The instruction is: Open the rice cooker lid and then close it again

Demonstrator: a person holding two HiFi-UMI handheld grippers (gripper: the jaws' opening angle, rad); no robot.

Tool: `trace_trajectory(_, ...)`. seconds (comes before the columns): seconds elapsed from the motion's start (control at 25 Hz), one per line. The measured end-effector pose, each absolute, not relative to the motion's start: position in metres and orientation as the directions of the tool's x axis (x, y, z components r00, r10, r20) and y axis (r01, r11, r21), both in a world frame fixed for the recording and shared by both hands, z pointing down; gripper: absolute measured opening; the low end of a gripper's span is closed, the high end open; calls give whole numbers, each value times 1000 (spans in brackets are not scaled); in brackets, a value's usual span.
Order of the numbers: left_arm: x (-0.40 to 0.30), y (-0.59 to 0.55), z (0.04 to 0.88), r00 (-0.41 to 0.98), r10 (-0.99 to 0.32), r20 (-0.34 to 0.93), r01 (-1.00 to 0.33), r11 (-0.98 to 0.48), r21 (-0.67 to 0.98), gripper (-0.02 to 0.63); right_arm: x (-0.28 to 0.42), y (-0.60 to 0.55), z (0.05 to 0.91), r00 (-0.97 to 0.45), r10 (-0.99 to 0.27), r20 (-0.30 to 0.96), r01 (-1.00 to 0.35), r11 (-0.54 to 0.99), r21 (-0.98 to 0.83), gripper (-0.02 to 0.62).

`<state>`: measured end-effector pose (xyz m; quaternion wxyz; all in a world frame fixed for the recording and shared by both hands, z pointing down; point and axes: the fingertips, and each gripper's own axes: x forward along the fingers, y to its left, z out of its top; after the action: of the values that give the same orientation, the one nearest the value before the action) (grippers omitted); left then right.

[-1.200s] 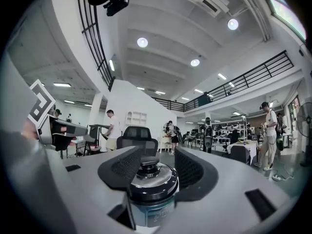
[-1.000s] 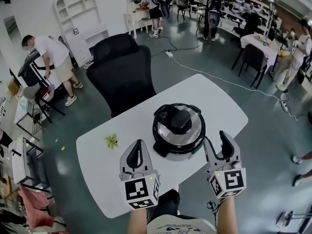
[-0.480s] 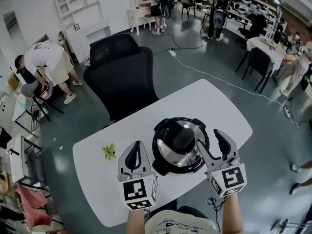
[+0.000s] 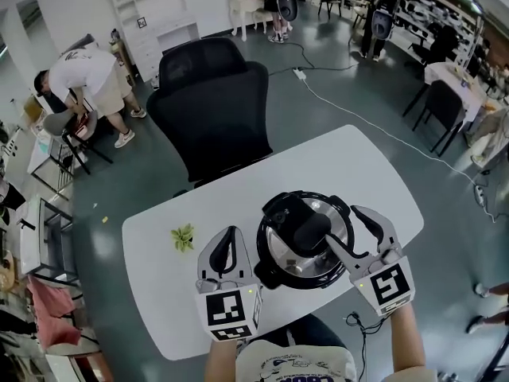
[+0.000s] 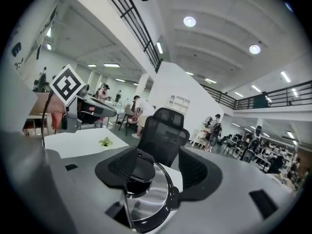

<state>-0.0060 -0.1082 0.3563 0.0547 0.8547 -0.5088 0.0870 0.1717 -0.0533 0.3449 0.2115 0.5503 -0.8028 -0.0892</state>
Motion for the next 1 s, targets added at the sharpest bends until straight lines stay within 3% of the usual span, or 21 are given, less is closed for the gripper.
trace_trajectory(0.28,-14,-110,360,392,-889,235,-916,-400,16,14,169,-62,355,-454,-783,426,-669,615,418,284)
trace_trajectory(0.6,-13,-118,370,349,-899,266,-935,-354,29,14,156,-72,379,-519,-539,663,-351,842,410,322)
trace_trajectory(1.0,-13,-124,378,331,-898,289,-941,-339,26,14,146,-77,422,-416,-254,873,8,959,283,339)
